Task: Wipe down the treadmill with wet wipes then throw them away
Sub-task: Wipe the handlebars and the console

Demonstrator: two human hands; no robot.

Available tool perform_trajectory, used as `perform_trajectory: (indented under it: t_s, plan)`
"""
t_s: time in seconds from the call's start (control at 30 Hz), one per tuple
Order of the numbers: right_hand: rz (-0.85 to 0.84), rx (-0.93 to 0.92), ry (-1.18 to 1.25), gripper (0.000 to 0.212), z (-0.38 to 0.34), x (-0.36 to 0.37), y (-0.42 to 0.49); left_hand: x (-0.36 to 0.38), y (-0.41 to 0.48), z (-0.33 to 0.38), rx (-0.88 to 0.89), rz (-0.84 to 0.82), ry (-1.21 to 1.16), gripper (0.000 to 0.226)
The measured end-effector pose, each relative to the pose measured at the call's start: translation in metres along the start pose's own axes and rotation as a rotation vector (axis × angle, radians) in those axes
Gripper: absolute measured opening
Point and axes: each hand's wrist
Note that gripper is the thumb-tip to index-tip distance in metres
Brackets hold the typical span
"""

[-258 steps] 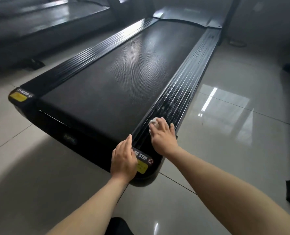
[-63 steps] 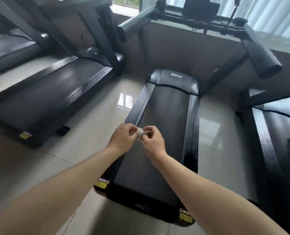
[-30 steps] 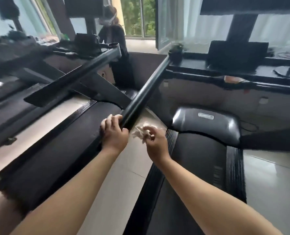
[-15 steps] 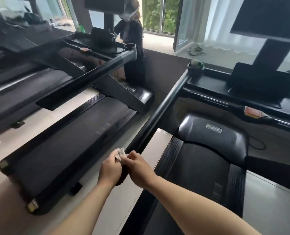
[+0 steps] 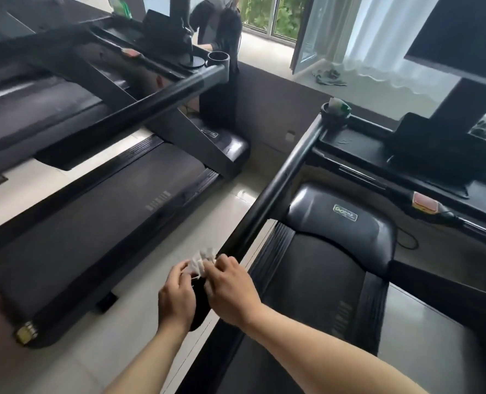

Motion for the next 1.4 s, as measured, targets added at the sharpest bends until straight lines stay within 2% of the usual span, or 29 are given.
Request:
perform_trajectory:
  t_s: [0.13,0.23,0.3,0.43,0.5,0.63,0.8,0.87,0.93,1.07,1.17,1.27,1.4]
  plan:
    - [-0.071,-0.198,0.024,0.044,-0.014,0.017,-0.027,-0.003,-0.006,0.001,0.009,-0.003,-0.107,0.034]
    - [-0.114,-0.286,-0.071,0.047,0.004,0.01,-0.021,-0.003,-0.006,-0.001,0.022,0.031,-0.17,0.031]
    - [-0.091,-0.206,-0.116,0.049,0.021,0.0,-0.007,-0.003,-0.005,-0.002,0.031,0.033,-0.216,0.029]
    - [0.046,0.163,-0.019,0.044,0.043,-0.014,0.017,0.001,-0.005,-0.006,0.013,0.026,-0.296,0.029]
    - [0.049,0.191,0.024,0.049,0.033,-0.011,0.018,0.002,-0.004,-0.007,-0.002,0.036,-0.341,0.029]
    - [0.001,0.005,0.06,0.048,-0.007,0.011,-0.014,-0.001,-0.006,-0.006,0.01,0.066,-0.36,0.029]
    - [-0.125,-0.183,0.15,0.054,-0.032,0.03,-0.055,-0.002,-0.007,-0.01,-0.004,0.003,-0.429,0.03]
    - [-0.122,-0.213,0.128,0.057,-0.026,0.025,-0.049,-0.001,-0.009,-0.01,0.022,-0.006,-0.368,0.032]
    - [-0.097,-0.169,0.087,0.06,-0.012,0.015,-0.038,0.001,-0.011,-0.01,0.092,-0.006,-0.199,0.037]
    - [0.039,0.083,0.107,0.051,0.024,-0.008,-0.008,0.007,-0.014,-0.009,0.231,0.003,0.183,0.043]
    - [0.066,0.242,0.141,0.047,0.022,-0.012,0.006,0.007,-0.017,-0.008,0.268,-0.003,0.236,0.047]
    - [0.067,0.156,0.134,0.036,-0.001,-0.005,-0.004,0.008,-0.015,-0.009,0.24,0.001,0.226,0.04]
    - [-0.075,-0.067,0.194,0.034,-0.017,-0.001,-0.029,0.008,-0.02,-0.01,0.285,0.02,0.186,0.054]
Point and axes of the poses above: each hand's wrist, its own y-axis towards the middle knuckle, its own x-axis out of the palm, z = x × y, and after that the axes turned 10 degrees about -x, right-handed
